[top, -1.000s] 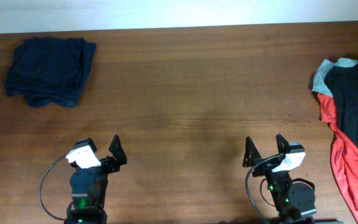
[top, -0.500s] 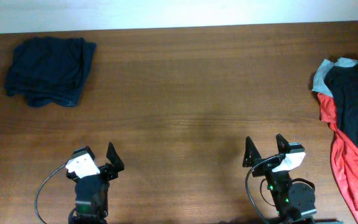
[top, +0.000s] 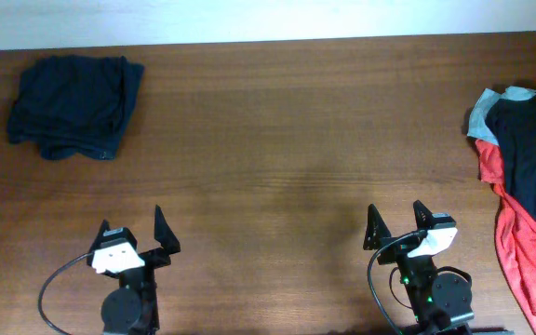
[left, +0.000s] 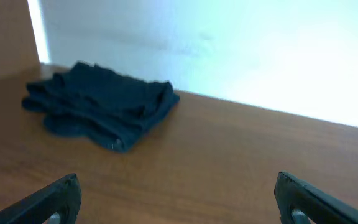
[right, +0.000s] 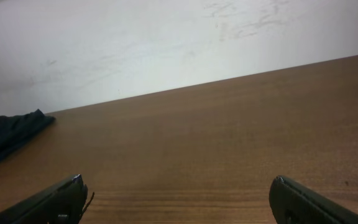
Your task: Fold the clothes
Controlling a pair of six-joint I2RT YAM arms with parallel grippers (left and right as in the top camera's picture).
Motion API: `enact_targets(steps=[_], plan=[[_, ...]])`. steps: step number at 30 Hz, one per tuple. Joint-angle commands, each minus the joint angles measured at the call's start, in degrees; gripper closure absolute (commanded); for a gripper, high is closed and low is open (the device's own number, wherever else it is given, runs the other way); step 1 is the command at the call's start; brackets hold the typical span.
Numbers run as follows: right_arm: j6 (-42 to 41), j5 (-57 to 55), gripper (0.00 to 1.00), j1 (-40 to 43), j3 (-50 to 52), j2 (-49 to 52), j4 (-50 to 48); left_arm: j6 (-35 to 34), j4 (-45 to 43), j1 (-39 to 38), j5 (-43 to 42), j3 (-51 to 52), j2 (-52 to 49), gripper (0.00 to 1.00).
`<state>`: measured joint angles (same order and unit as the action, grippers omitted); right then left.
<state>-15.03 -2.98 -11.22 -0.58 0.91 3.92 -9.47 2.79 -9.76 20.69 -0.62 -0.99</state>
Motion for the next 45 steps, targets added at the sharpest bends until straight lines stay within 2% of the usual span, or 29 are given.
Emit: enact_targets(steps=[1,45], plan=[[-0.5,-0.5,0.01,0.4,0.3,-0.4,0.5,2.5,0.4,-0.3,1.0,0.1,0.7,0.01],[-0.5,-0.5,0.01,0.4,0.3,-0.4,0.5,2.5,0.3,-0.3,-0.3,0.1,0.7,0.01]])
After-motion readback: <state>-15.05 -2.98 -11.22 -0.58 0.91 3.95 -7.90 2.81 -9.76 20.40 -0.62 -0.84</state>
